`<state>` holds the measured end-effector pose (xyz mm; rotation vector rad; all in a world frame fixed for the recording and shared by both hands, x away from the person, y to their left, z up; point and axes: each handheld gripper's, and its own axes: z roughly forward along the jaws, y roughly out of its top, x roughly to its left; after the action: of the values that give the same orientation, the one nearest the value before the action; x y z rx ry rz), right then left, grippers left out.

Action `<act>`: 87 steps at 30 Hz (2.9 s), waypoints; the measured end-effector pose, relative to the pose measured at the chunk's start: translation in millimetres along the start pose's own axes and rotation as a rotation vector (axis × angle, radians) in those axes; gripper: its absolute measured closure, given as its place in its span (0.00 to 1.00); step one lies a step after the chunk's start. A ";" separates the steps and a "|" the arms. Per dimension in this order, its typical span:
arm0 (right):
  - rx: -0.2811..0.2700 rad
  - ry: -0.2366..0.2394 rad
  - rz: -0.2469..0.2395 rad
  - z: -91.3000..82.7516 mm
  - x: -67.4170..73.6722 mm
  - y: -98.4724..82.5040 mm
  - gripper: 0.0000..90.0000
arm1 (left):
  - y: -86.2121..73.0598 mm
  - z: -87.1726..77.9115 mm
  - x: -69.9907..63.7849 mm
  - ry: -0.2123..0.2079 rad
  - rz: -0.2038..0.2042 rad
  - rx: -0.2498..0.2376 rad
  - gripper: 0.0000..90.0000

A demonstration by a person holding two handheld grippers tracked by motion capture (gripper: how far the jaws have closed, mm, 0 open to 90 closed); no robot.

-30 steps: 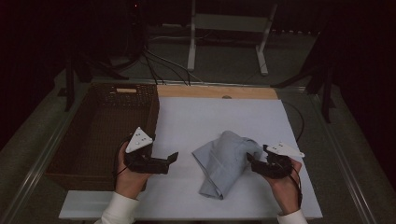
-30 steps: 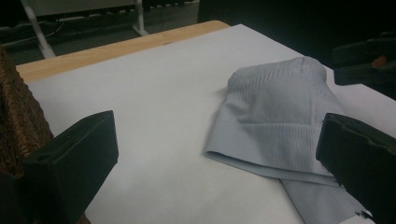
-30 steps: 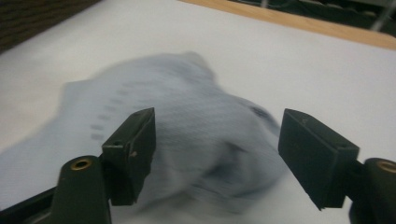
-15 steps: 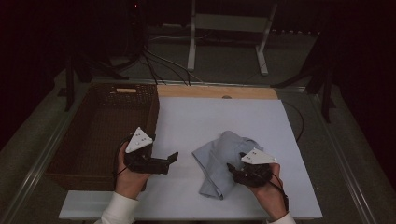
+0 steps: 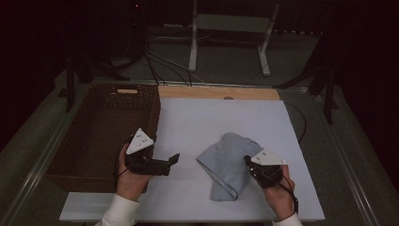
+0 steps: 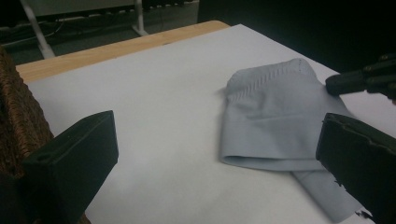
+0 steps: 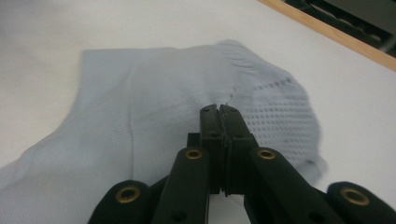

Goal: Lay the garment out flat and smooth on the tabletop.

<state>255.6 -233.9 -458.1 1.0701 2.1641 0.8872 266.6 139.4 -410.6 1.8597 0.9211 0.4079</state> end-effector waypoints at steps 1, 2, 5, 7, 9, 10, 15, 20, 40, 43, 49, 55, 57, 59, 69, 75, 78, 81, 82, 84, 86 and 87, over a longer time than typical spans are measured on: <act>0.004 -0.012 0.013 -1.1 -4.3 -1.5 1.00 | 0.0 -0.1 0.1 -0.001 0.000 0.000 0.00; 0.008 -0.022 0.021 -1.9 -7.5 -2.5 1.00 | 0.0 -0.2 0.1 -0.001 -0.001 0.000 0.00; 0.023 -0.057 0.046 -4.7 -16.5 -6.0 1.00 | 0.0 -0.7 0.4 0.001 -0.003 -0.002 0.00; 0.045 -0.094 0.057 -5.7 -22.2 -8.9 1.00 | -0.1 -0.9 0.7 0.000 -0.003 -0.002 0.00; 0.062 -0.121 0.068 -6.3 -26.4 -11.1 1.00 | 0.0 -1.1 0.5 0.000 -0.003 -0.002 0.00; 0.069 -0.130 0.077 -6.7 -29.5 -12.6 1.00 | 0.1 -1.1 0.4 0.000 -0.002 -0.002 0.00; 0.089 -0.120 0.097 -9.1 -34.5 -16.9 0.99 | 0.0 -0.9 0.5 0.001 -0.003 -0.001 0.00; 0.069 -0.073 0.078 -10.2 -25.2 -13.7 0.97 | 0.0 -0.8 0.0 0.000 -0.003 -0.002 0.00; 0.007 0.069 0.039 -16.5 12.5 0.0 0.28 | -0.1 -0.6 -0.4 -0.002 -0.002 -0.001 0.00; 0.020 0.082 0.028 -11.3 16.4 0.6 0.28 | 0.0 -0.1 -0.7 -0.002 0.002 0.002 0.00; 0.064 0.068 0.006 5.6 21.9 1.6 0.26 | 0.0 0.1 -0.9 -0.003 0.000 0.001 0.00; 0.120 0.024 -0.058 17.0 24.9 -1.3 0.30 | -0.2 0.2 -0.4 -0.007 -0.004 -0.001 0.00; 0.137 0.009 -0.070 18.9 25.8 -2.6 0.36 | -0.3 0.1 -0.3 -0.007 -0.004 -0.001 0.00; 0.157 0.011 -0.075 21.4 24.6 -4.1 0.41 | -0.3 -0.1 -0.3 -0.007 -0.003 0.000 0.00; 0.179 -0.016 -0.139 19.7 26.2 -6.6 0.95 | -0.5 0.0 -0.2 -0.011 -0.007 0.001 0.00; 0.101 -0.065 -0.085 -0.5 16.0 -0.3 0.97 | -0.5 -0.4 0.4 -0.011 -0.008 0.002 0.00; 0.073 -0.097 -0.059 -10.6 6.9 -0.3 0.97 | -0.6 -0.4 0.3 -0.011 -0.008 0.002 0.00; 0.069 -0.123 -0.016 -19.6 -7.7 -4.1 0.97 | -0.6 -0.1 0.1 -0.011 -0.007 0.002 0.00; 0.072 -0.124 -0.004 -20.9 -11.4 -5.6 0.97 | -0.6 0.0 0.0 -0.010 -0.007 0.003 0.00; 0.078 -0.139 0.026 -23.3 -21.0 -9.7 0.96 | -0.6 0.1 -0.1 -0.010 -0.006 0.003 0.00; 0.084 -0.152 0.059 -25.1 -30.2 -14.1 0.96 | -0.7 0.1 -0.1 -0.010 -0.007 0.002 0.00; 0.092 -0.155 0.073 -25.7 -35.4 -16.9 0.96 | -0.6 0.1 0.0 -0.010 -0.007 0.003 0.00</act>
<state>247.9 -279.1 -448.2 1.2276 2.0654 0.7176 266.4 139.5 -411.2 1.8593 0.9213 0.3929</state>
